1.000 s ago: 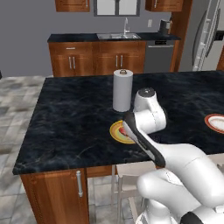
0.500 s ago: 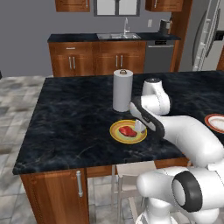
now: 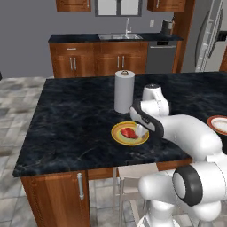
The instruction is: Transport the steak and cucumber to the fridge. Place the steak on the rack containing meat and place the cucumber on the rack containing the vegetable, ensuring meats and vegetables are on different racks.
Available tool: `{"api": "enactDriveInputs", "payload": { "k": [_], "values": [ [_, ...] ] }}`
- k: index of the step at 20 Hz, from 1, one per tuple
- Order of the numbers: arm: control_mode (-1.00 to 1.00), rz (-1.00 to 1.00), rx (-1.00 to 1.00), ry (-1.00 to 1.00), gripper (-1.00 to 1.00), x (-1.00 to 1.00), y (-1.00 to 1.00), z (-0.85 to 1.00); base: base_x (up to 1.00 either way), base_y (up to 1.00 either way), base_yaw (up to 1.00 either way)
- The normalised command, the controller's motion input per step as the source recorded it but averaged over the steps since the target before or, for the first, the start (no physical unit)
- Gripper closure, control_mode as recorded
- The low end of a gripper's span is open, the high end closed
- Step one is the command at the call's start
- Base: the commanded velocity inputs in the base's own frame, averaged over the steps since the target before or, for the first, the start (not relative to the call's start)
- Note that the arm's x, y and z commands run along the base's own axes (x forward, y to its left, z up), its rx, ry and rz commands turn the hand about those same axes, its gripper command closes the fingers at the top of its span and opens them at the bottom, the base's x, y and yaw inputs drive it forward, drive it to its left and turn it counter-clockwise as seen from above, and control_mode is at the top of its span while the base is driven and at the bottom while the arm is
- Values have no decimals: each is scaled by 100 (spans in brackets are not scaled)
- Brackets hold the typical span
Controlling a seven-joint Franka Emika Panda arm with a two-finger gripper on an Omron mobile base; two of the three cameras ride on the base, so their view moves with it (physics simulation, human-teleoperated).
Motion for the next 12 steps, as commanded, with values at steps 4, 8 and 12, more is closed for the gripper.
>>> {"api": "enactDriveInputs", "payload": {
  "k": [4,8,12],
  "values": [
    [-100,0,0,0,-100,36,4,-48,0,0,0],
    [-100,0,0,0,-100,52,1,-38,0,0,0],
    [-100,0,0,0,-100,58,0,-22,0,0,0]
  ]
}}
